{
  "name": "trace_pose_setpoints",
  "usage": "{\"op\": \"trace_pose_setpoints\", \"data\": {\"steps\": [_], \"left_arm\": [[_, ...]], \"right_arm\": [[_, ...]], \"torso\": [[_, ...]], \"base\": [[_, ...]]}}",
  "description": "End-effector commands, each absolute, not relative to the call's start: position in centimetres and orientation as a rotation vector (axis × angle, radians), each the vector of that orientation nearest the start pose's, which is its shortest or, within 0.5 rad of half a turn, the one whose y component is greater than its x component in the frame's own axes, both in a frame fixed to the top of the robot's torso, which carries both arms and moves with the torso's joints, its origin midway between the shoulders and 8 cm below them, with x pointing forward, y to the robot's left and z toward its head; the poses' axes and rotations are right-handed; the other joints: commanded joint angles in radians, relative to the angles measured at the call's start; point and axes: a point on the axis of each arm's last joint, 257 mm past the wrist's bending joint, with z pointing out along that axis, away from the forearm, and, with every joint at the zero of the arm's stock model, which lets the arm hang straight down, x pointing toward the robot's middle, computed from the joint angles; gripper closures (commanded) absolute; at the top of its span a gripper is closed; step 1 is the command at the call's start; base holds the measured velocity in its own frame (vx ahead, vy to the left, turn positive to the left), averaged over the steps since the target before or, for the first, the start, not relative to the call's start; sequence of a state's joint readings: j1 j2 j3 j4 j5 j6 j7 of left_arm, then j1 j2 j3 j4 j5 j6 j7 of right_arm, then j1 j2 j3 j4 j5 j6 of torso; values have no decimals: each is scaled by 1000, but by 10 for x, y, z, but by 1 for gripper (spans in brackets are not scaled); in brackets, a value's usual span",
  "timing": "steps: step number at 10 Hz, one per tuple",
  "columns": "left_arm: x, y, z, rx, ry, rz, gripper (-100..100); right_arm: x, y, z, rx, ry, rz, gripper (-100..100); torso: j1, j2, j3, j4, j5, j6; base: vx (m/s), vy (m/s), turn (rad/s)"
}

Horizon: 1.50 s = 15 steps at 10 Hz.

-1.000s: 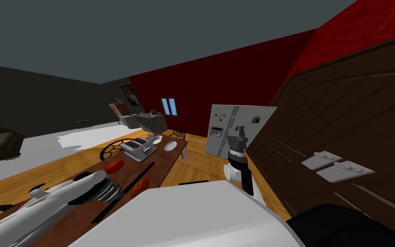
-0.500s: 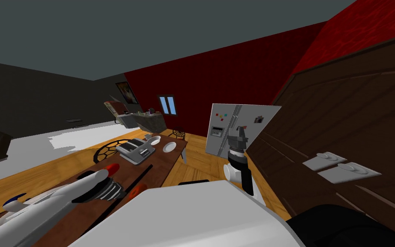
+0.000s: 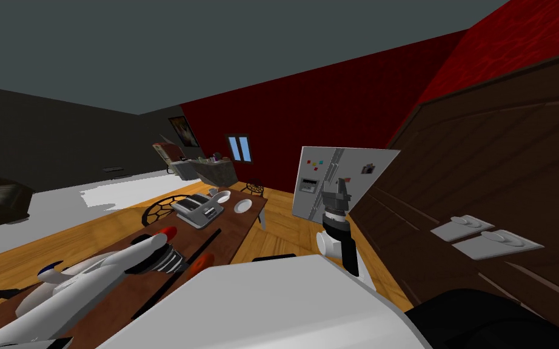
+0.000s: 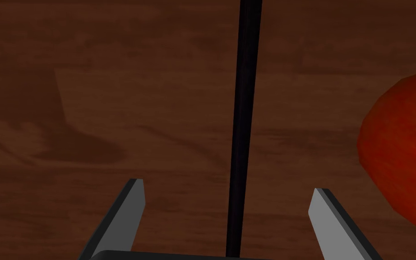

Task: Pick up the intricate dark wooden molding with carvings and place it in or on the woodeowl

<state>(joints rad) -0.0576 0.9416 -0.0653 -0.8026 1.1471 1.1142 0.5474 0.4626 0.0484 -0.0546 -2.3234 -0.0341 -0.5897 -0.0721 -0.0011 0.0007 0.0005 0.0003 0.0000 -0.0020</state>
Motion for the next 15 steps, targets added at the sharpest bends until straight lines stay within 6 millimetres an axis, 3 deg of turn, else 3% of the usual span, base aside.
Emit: {"op": "trace_pose_setpoints", "data": {"steps": [1,2,3,4,5,7,8,9,10,11,12,14,15], "left_arm": [[247,574,-459,-3099,623,-125,-100],[243,580,-460,-3078,638,-94,-100],[260,563,-462,-3101,633,-134,-100],[256,569,-462,-3079,648,-101,-100],[272,552,-464,-3103,642,-140,-100],[266,560,-464,-3073,660,-97,-100],[281,545,-466,-3091,658,-125,-100],[277,550,-466,-3071,669,-96,-100],[292,533,-467,-3095,663,-130,-100],[288,539,-468,-3072,674,-98,-100],[303,522,-468,-3098,667,-132,-100],[298,530,-469,-3067,681,-89,-100],[311,514,-469,-3086,677,-112,-100]], "right_arm": [[314,-296,71,588,415,1381,0],[314,-296,71,588,415,1381,0],[314,-296,71,588,415,1381,0],[314,-296,71,588,415,1381,0],[314,-296,71,588,415,1381,0],[314,-296,71,588,415,1381,0],[314,-296,71,588,415,1381,0],[314,-296,71,588,415,1381,0],[314,-296,71,588,415,1381,0],[314,-296,71,588,415,1381,0],[314,-296,71,588,415,1381,0],[314,-296,71,588,415,1381,0],[314,-296,71,588,415,1381,0]], "torso": [[0,0,0,0,0,0],[0,0,0,0,0,0],[1,0,0,0,0,0],[2,1,1,0,0,0],[1,1,1,0,0,0],[1,1,1,0,0,0],[0,0,0,0,0,0],[0,0,0,0,0,0],[0,1,0,0,0,0],[1,2,1,0,0,0],[1,2,1,0,0,0],[2,1,1,0,0,0],[0,0,0,0,0,0]], "base": [[-20,25,55],[-27,31,23],[-39,51,49],[-36,41,23],[-44,44,60],[-23,24,6],[-21,25,58],[-28,29,25],[-50,38,49],[-40,37,22],[-39,57,57],[-18,32,5],[-25,31,59]]}}
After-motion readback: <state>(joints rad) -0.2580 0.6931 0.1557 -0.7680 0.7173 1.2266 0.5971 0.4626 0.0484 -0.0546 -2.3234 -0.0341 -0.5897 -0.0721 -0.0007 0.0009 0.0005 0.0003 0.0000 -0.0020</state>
